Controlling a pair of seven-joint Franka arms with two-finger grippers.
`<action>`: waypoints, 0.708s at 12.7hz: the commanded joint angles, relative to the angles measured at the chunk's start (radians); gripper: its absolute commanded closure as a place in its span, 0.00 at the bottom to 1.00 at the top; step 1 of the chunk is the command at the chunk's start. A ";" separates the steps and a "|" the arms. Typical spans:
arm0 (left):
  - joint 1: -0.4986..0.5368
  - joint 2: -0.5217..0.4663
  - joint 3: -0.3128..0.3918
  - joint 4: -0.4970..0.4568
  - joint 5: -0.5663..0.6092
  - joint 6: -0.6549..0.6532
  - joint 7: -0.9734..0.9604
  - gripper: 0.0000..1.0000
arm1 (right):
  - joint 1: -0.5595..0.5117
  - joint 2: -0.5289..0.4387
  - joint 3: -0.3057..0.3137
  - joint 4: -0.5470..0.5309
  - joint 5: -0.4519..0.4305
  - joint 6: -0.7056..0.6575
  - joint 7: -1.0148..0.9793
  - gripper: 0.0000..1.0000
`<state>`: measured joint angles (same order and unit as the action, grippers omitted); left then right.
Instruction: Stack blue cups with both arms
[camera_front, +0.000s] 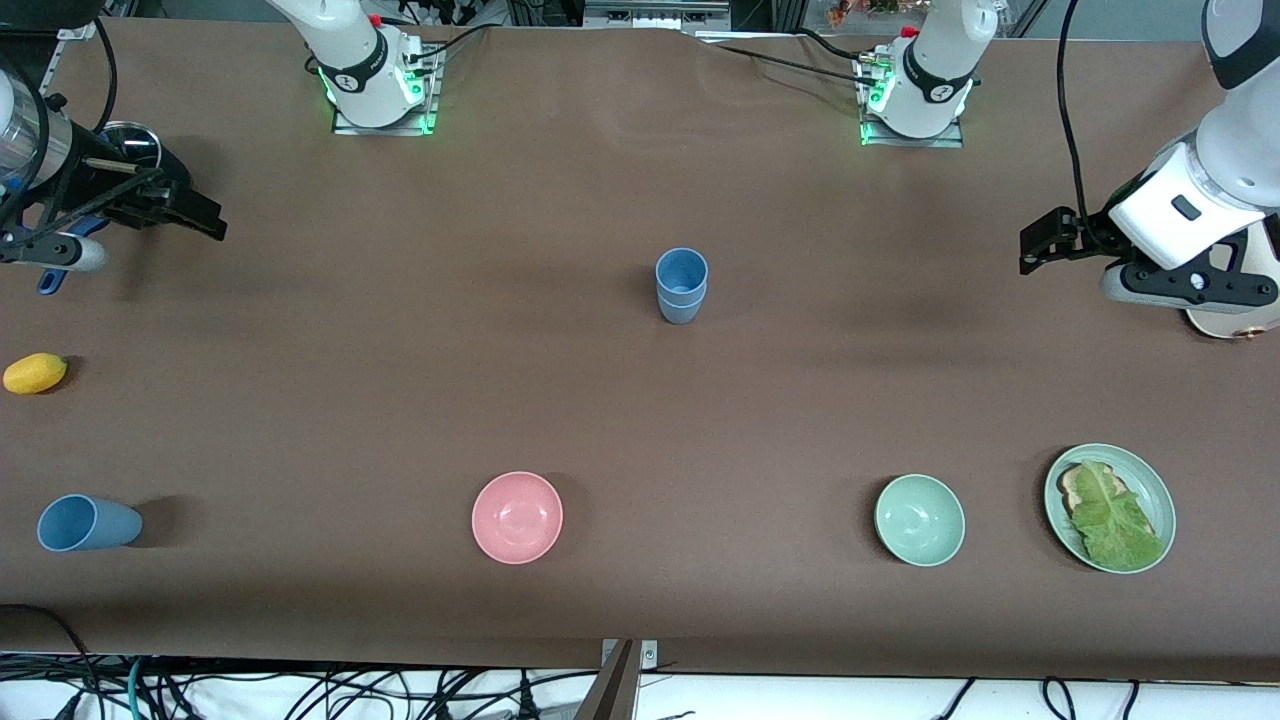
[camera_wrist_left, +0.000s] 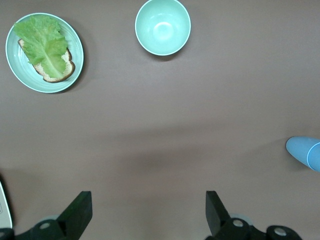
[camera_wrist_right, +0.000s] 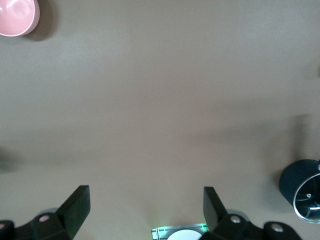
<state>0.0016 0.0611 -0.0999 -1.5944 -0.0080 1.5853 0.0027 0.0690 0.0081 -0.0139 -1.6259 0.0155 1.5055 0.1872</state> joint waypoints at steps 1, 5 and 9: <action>0.001 0.009 -0.003 0.027 0.023 -0.022 0.003 0.00 | -0.006 0.009 0.008 0.021 -0.015 -0.011 -0.020 0.00; 0.001 0.009 -0.003 0.027 0.023 -0.022 0.003 0.00 | -0.006 0.009 0.008 0.023 -0.015 -0.016 -0.037 0.00; 0.001 0.009 -0.003 0.027 0.023 -0.022 0.003 0.00 | -0.006 0.007 0.008 0.023 -0.017 -0.018 -0.046 0.00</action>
<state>0.0016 0.0611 -0.0999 -1.5944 -0.0080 1.5853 0.0027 0.0690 0.0088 -0.0139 -1.6259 0.0148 1.5046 0.1624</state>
